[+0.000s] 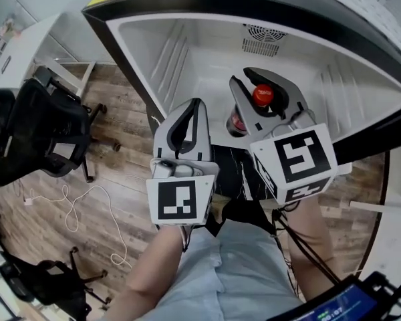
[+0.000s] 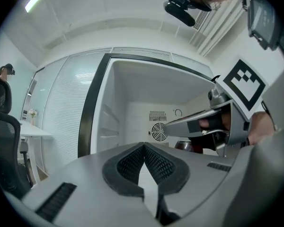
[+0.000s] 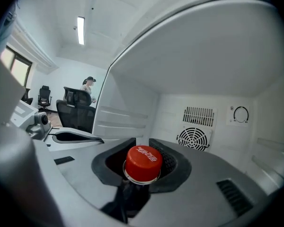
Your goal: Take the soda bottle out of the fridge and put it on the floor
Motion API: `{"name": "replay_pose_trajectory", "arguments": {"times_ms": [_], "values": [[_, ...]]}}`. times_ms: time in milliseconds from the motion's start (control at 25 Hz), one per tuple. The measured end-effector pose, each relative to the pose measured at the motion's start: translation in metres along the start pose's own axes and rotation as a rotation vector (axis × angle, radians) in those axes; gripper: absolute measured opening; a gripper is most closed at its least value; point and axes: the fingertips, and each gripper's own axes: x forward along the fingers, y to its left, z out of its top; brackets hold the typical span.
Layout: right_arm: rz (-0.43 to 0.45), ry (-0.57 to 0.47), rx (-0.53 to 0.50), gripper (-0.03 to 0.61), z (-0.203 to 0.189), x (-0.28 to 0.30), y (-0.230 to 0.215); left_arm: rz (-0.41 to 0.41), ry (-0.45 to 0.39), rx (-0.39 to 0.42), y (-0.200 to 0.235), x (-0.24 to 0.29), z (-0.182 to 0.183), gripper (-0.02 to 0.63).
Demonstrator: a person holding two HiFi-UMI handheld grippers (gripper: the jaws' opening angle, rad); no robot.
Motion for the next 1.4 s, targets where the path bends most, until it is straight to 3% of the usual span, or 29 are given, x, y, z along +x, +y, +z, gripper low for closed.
{"name": "replay_pose_trajectory", "arguments": {"times_ms": [280, 800, 1160, 1400], "values": [[-0.088, 0.006, 0.037, 0.098, -0.010, -0.044, 0.024, -0.142, 0.002, 0.004, -0.026, -0.035, -0.001, 0.011], [-0.225, -0.055, 0.128, 0.098, -0.022, -0.152, 0.061, -0.276, 0.038, -0.005, -0.080, -0.097, -0.013, 0.011], [-0.301, -0.017, 0.116, 0.097, -0.045, -0.260, 0.117, -0.352, 0.011, -0.009, -0.136, -0.202, 0.005, 0.011], [-0.326, 0.003, 0.125, 0.097, -0.063, -0.316, 0.163, -0.376, 0.040, -0.021, -0.151, -0.271, -0.004, 0.011]]}}
